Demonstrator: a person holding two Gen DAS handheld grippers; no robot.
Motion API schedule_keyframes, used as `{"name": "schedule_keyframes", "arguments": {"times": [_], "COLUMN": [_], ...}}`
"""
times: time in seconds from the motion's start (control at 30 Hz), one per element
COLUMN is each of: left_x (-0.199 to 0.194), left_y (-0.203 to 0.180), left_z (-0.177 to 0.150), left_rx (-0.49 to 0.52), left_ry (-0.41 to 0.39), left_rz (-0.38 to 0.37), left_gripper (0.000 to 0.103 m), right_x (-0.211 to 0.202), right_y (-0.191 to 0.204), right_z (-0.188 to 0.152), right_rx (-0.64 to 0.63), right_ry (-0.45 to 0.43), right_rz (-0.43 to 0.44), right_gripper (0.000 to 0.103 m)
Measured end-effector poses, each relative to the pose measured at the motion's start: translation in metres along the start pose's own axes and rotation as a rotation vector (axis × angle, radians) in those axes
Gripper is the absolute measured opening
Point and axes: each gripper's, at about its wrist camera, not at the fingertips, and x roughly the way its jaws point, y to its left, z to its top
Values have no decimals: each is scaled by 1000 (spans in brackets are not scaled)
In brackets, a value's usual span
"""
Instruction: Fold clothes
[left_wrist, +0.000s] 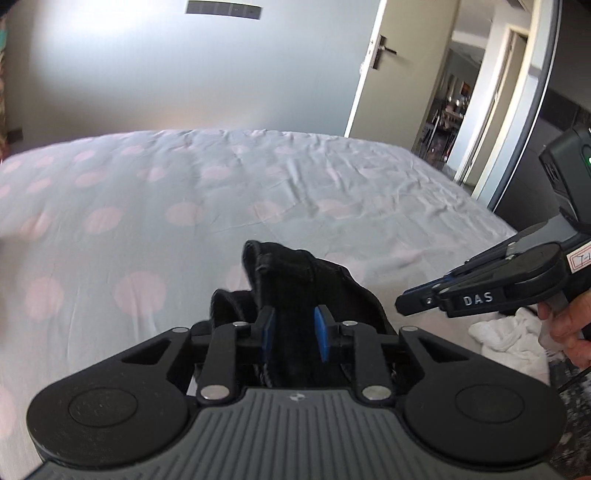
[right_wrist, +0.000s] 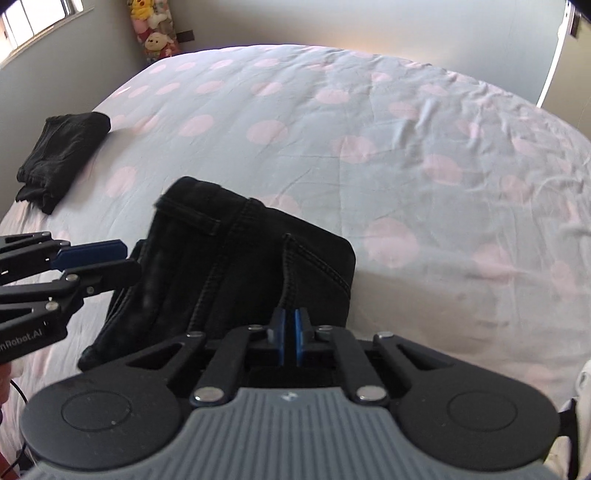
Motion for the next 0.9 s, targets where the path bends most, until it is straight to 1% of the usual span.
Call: {"name": "schedule_keyframes", "arguments": {"times": [0.1, 0.17, 0.2, 0.3, 0.4, 0.47, 0.63, 0.7, 0.77, 0.8, 0.83, 0.87, 0.9], "left_x": [20, 28, 32, 38, 43, 45, 47, 41, 34, 27, 19, 11, 2], "left_y": [-2, 6, 10, 23, 36, 40, 35, 36, 38, 38, 38, 37, 38], "left_z": [-6, -14, -20, -40, -58, -65, -63, -60, -55, -52, -49, -46, -44], "left_rx": [26, 47, 50, 42, 9, 2, 16, 0, -25, -38, -45, -50, -62], "left_ry": [74, 121, 143, 174, 174, 171, 179, 172, 162, 151, 135, 114, 93], "left_rz": [40, 59, 66, 67, 53, 45, 69, 60, 49, 45, 45, 51, 56], "left_gripper": [14, 12, 12, 12, 12, 12, 12, 12, 13, 16, 19, 32, 48], "right_x": [23, 38, 44, 61, 76, 83, 89, 85, 72, 64, 56, 47, 35], "right_y": [0, 9, 15, 26, 32, 37, 47, 51, 50, 49, 48, 45, 41], "right_z": [-3, -8, -11, -18, -23, -24, -22, -20, -21, -21, -21, -22, -23], "right_rx": [6, -10, -35, -81, -101, -121, -154, -165, -164, -159, -154, -148, -140], "right_ry": [29, 58, 64, 84, 104, 113, 125, 120, 92, 74, 56, 36, 10], "right_rz": [62, 114, 124, 159, 141, 122, 69, 54, 66, 77, 88, 102, 121], "right_gripper": [2, 2, 2, 1, 1, 1, 1, 1, 1, 5, 15, 24, 40]}}
